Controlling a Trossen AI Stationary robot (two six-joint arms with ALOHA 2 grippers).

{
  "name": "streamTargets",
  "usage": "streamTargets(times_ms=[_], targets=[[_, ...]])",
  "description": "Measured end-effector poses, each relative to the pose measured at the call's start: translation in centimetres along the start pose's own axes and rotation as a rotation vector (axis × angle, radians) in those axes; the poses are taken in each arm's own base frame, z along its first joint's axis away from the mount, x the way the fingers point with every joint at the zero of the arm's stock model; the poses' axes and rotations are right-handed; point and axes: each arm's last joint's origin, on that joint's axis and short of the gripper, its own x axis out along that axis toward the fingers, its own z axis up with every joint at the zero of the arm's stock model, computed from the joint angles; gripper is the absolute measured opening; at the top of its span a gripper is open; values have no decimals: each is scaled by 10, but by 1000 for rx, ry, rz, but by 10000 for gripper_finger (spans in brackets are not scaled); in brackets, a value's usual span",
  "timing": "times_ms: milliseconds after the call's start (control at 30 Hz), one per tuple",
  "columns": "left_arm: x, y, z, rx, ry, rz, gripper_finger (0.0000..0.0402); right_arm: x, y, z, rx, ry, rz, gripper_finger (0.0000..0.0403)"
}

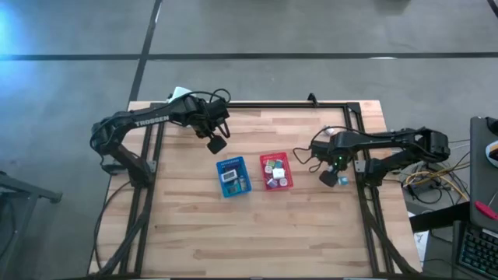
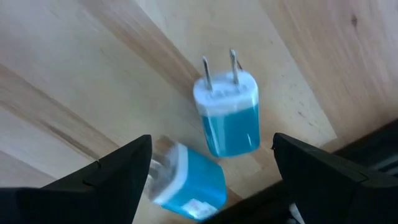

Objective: Pick & Place Office items
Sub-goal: Put the top blue charger adapter into the red bin

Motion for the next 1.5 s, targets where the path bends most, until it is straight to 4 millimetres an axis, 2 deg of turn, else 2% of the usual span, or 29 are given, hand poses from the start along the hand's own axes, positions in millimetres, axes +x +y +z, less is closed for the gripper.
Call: streamTargets(times_ms=[733, 1500], targets=[[0, 1, -4, 2, 42, 11, 332, 0, 7, 17, 12, -161, 54, 325], [0, 1, -5, -11, 50, 14, 332, 13, 3, 5, 13, -53, 61, 322]])
